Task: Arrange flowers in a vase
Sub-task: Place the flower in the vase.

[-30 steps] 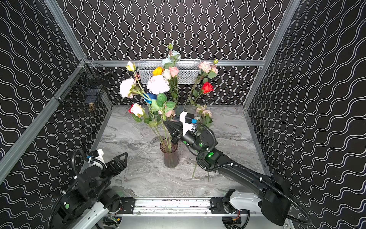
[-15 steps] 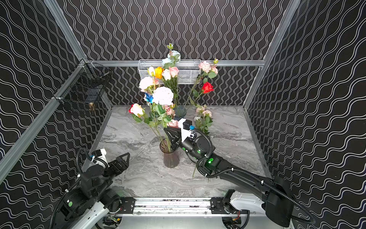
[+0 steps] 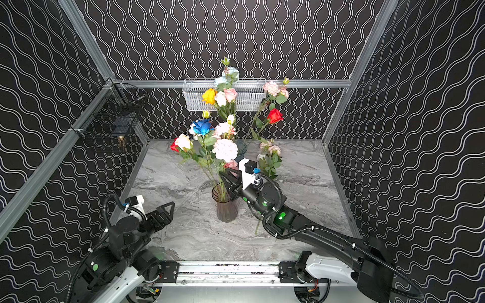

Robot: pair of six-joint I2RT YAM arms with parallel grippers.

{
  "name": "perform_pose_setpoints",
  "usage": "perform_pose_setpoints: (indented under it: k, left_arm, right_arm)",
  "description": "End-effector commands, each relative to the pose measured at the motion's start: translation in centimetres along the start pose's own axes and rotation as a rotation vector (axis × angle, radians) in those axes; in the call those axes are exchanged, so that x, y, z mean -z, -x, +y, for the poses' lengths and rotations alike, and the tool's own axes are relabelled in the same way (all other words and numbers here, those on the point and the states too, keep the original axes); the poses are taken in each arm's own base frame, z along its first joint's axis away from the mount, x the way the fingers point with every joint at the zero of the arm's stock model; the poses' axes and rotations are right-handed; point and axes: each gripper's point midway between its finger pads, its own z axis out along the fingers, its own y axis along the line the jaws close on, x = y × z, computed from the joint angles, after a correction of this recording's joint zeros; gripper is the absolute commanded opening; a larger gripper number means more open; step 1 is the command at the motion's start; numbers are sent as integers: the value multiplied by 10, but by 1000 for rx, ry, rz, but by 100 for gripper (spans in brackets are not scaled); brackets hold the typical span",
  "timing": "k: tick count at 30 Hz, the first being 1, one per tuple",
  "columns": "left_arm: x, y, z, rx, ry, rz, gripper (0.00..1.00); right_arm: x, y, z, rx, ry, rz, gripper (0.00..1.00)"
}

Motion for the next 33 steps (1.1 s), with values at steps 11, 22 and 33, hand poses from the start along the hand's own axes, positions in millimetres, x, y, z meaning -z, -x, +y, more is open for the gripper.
perform_pose_setpoints:
  k: [11,22,33]
  left_arm:
    - [-5,-2,-22,-41,-81,35,98]
    - [-11,-6,-31,-60,-117,59,98]
    - [-12,-11,-34,-57,-136,82,98]
  right_arm:
    - [11,14,4,19,-25,-11,43]
    - [18,15,-3,21,-76,23,49]
    - [-8,-33,13,-11,3,252,50]
